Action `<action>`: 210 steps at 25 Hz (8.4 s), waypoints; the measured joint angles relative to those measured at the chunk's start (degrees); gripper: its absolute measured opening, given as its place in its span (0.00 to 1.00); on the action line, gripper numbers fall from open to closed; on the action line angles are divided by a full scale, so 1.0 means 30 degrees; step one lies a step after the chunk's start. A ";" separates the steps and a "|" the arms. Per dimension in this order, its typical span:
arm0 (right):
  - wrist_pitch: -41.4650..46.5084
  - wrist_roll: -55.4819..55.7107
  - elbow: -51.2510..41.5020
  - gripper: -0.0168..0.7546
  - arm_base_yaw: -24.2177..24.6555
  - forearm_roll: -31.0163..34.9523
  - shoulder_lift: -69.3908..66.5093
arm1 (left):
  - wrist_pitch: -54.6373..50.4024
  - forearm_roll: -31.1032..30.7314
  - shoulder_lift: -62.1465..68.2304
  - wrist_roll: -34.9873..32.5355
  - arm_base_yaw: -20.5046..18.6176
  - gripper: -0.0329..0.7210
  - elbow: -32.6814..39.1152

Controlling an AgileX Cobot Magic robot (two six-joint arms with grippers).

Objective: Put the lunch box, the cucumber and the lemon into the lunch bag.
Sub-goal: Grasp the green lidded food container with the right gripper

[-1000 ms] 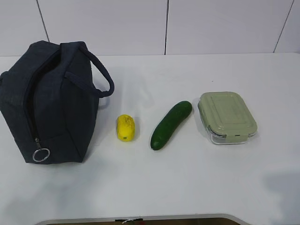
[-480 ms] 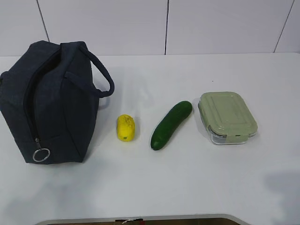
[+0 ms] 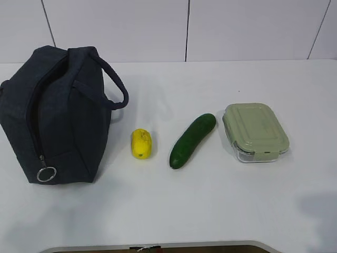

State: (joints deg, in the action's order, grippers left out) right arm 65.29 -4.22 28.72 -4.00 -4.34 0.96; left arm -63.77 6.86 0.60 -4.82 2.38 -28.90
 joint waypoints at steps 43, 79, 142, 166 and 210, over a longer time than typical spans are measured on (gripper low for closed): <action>0.1089 0.1100 0.4343 0.64 0.0000 -0.0113 -0.9356 | 0.0000 0.0000 0.0000 0.0000 0.0000 0.34 0.0000; 0.0638 -0.4730 1.2124 0.64 0.0000 0.8274 -2.4106 | 0.0000 0.0000 0.0000 0.0000 0.0000 0.34 0.0000; 0.1430 -1.0319 1.7313 0.69 0.5389 1.4356 -3.6224 | 0.0000 0.0000 0.0000 0.0000 0.0000 0.34 0.0000; 0.1312 -1.1644 1.9553 0.69 0.5389 1.4906 -3.9858 | 0.0000 0.0000 0.0000 0.0000 0.0000 0.34 0.0000; 0.1167 -1.3634 1.9553 0.63 0.5421 1.6666 -4.0688 | 0.0000 0.0000 0.0000 0.0000 0.0000 0.36 0.0000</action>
State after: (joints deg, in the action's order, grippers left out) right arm 68.79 -45.12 87.38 12.26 45.65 -121.10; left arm -63.77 6.86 0.60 -4.82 2.38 -28.90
